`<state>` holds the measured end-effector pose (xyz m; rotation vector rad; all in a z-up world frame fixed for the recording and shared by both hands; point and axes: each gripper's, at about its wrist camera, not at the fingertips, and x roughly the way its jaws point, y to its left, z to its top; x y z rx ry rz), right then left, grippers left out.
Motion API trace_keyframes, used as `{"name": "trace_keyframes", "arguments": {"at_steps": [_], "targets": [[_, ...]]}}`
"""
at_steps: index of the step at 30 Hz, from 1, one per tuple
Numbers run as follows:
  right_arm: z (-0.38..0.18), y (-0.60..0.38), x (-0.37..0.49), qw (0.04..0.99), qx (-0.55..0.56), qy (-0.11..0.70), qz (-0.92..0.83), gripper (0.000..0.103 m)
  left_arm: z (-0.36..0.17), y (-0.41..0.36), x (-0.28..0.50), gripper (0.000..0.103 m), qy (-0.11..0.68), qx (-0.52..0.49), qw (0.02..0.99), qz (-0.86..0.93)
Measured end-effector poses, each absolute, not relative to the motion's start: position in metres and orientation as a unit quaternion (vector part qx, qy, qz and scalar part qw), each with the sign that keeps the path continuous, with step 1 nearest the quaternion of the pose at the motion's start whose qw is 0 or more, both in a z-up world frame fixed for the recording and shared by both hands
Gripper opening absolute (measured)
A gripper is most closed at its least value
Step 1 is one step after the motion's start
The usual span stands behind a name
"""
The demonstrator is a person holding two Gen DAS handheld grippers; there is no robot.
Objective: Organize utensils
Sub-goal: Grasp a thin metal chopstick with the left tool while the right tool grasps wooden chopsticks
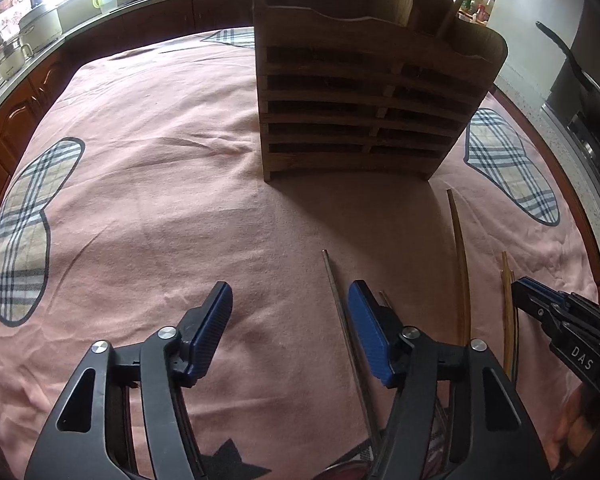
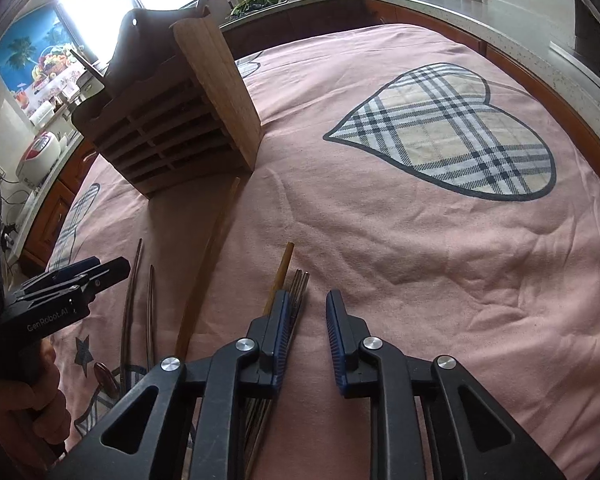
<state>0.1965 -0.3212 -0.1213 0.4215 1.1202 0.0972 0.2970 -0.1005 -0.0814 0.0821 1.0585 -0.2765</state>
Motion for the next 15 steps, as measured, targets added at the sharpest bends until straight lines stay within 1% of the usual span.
{"name": "trace_keyframes", "arguments": {"at_steps": [1, 2, 4, 7, 15], "targets": [[-0.122, -0.321, 0.198, 0.824, 0.196, 0.529, 0.046, 0.017, -0.083, -0.102, 0.299, 0.051, 0.506, 0.042, 0.852, -0.133], [-0.121, -0.320, 0.200, 0.824, 0.194, 0.531, 0.047, 0.015, -0.085, -0.104, 0.301, 0.048, 0.508, 0.044, 0.850, -0.135], [-0.121, -0.320, 0.201, 0.823, 0.188, 0.534, 0.049, 0.013, -0.087, -0.107, 0.303, 0.046, 0.508, 0.047, 0.849, -0.137], [-0.122, -0.322, 0.199, 0.822, 0.177, 0.538, 0.054, 0.009, -0.087, -0.111, 0.305, 0.044, 0.506, 0.057, 0.849, -0.140], [-0.122, -0.317, 0.209, 0.818, 0.169, 0.546, 0.058, 0.010, -0.088, -0.121, 0.309, 0.043, 0.504, 0.078, 0.848, -0.148]]}}
